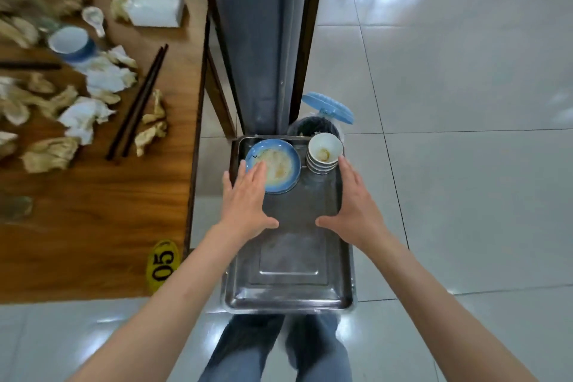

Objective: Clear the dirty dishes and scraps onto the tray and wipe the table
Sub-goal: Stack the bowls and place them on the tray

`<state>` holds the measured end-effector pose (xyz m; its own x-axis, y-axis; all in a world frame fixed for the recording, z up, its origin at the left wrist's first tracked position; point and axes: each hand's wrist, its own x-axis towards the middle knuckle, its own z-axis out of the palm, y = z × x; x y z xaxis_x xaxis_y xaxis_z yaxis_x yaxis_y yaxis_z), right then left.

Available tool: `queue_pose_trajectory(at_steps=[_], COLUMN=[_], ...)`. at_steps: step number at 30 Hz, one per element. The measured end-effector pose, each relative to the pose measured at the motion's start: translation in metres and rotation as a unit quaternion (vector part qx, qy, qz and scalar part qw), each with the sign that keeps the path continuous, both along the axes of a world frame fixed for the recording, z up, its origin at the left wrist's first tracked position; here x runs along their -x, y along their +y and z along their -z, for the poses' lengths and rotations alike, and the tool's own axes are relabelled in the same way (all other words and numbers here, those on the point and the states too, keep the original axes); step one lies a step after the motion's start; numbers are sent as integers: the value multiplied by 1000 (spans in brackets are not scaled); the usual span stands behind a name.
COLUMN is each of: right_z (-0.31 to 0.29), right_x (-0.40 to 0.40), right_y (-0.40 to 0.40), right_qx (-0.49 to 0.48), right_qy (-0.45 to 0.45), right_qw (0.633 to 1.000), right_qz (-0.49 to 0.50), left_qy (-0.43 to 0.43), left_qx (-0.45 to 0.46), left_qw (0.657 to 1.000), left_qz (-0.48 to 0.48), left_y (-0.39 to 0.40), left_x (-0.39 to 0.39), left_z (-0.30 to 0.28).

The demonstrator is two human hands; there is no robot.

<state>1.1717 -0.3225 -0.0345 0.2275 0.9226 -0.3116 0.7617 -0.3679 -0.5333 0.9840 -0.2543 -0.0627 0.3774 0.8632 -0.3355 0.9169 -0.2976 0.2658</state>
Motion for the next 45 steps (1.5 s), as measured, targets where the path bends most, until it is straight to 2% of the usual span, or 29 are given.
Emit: queue_pose_trajectory(at_steps=[7,15,22,29,35,45], right_z=[-65,-116,-153,-163,-146,-109], right_x=[51,120,188,267,341,415], right_y=[-57,-111,-114,-82,-38,19], right_qx=[-22,-62,-83,-80,-56,0], right_qy=[4,1,21,16,15,22], right_qw=[1000,987,970,963,969,982], right_qz=[-22,-149,-228,-257,-242,-186], left_qy=[1,-60,-131,-121,-126,-109], left_qx=[-53,-79,-107,-132,-125,-63], left_qw=[998,990,976,969,967,979], left_qz=[-23,-101,-137,-172,-185,-162], left_y=[-67,-146,-175,-151,-101,-20], left_x=[69,144,224,300,379,458], left_z=[-80,-138,-177,-195,-194,-155])
